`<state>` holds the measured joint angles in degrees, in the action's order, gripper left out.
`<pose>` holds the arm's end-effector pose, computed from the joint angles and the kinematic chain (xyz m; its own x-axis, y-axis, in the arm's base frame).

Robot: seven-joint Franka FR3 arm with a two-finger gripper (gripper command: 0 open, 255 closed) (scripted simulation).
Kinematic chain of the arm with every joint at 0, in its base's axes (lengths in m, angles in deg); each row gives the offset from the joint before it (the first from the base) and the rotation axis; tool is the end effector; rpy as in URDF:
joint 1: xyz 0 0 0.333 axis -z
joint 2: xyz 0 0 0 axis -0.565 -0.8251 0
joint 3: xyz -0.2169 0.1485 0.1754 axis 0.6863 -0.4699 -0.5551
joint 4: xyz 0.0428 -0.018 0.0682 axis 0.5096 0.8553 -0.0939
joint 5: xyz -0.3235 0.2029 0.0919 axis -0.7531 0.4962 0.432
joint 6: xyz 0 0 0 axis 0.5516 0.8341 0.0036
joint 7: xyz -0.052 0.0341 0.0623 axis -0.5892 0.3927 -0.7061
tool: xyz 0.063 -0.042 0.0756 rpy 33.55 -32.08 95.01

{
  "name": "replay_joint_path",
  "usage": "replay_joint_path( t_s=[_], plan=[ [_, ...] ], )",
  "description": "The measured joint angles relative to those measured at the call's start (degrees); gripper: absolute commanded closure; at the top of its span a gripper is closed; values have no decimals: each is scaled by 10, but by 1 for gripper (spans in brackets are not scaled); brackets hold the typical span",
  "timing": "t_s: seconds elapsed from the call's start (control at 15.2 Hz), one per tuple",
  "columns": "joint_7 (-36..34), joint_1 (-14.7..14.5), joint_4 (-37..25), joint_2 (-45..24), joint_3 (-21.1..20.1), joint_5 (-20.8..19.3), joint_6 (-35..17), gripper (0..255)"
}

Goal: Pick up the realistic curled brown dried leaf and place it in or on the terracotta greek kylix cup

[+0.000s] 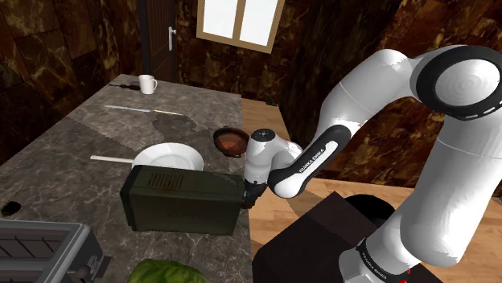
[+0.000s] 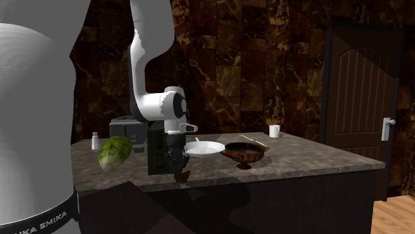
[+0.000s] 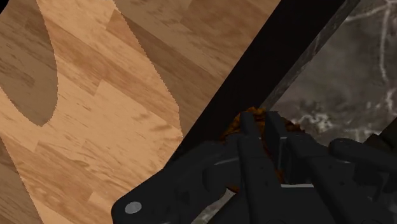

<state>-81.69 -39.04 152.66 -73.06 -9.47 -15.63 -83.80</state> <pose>0.4102 0.1763 0.1633 0.9988 0.0039 -0.0487 0.0090 -0.9944 0.1049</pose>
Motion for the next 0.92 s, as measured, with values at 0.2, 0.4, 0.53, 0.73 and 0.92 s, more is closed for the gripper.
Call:
replay_joint_path(
  t_s=[0.2,0.4,0.53,0.73,0.92],
  plan=[
    [-17,-10,-1,1,15,-20,12,0],
    [-146,-79,-8,19,72,-157,42,0],
    [-207,-96,-21,5,94,-228,35,0],
    [-242,-97,-29,-12,105,-270,10,0],
    [-271,-98,-43,-37,115,-303,-13,0]
  ],
)
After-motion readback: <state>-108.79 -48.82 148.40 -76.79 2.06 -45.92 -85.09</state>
